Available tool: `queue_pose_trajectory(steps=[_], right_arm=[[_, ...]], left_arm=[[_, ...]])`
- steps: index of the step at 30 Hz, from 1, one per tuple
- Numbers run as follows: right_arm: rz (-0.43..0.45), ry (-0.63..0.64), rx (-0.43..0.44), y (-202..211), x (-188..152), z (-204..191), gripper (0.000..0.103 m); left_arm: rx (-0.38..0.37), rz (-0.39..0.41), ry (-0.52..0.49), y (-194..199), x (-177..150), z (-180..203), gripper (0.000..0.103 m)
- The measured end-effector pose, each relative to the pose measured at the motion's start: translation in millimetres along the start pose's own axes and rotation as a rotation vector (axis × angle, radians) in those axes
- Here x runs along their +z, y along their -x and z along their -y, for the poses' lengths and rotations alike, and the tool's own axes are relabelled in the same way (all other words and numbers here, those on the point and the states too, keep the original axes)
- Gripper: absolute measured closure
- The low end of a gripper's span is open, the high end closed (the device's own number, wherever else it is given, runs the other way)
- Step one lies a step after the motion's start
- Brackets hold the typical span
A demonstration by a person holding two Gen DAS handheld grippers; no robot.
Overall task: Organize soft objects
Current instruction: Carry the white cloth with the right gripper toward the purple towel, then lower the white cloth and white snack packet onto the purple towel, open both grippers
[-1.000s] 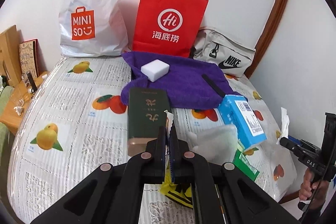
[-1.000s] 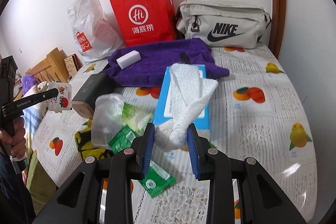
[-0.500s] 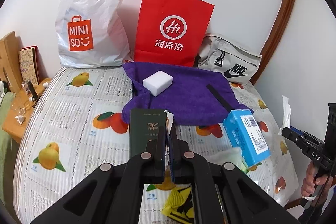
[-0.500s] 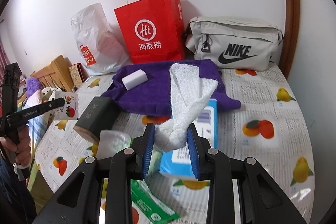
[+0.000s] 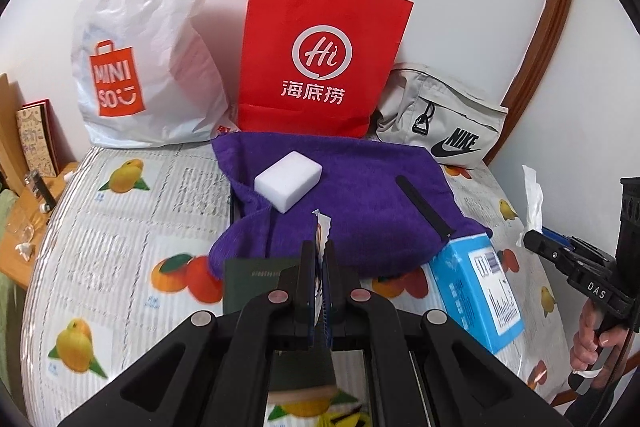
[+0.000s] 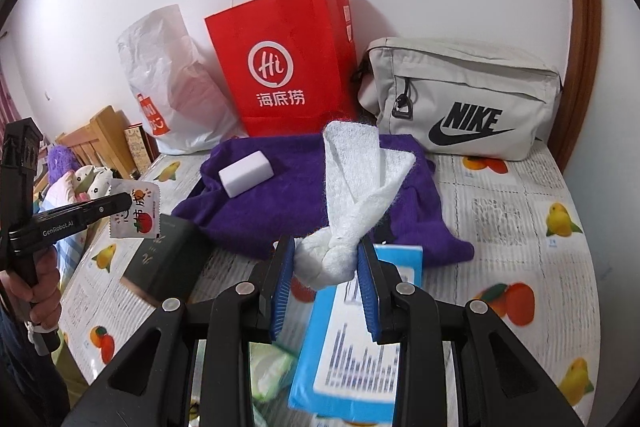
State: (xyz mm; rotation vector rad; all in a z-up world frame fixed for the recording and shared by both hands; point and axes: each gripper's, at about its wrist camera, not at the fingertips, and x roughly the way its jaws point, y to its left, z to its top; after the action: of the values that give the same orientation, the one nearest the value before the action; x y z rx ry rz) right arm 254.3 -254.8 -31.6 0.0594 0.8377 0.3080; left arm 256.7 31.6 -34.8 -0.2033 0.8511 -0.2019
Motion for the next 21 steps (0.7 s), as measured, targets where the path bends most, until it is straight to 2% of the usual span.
queue_pose_trajectory(steps=[12,21], right_arm=[[-0.054,0.03,-0.002,-63,33,10,0.072],[-0.125,0.028,-0.021,-109,39,25,0.072]], left_arm=[[-0.012,-0.061,0.022,-56,31,-1,0.099],[-0.041,-0.136,0.031,-98,39,-2,0.099]])
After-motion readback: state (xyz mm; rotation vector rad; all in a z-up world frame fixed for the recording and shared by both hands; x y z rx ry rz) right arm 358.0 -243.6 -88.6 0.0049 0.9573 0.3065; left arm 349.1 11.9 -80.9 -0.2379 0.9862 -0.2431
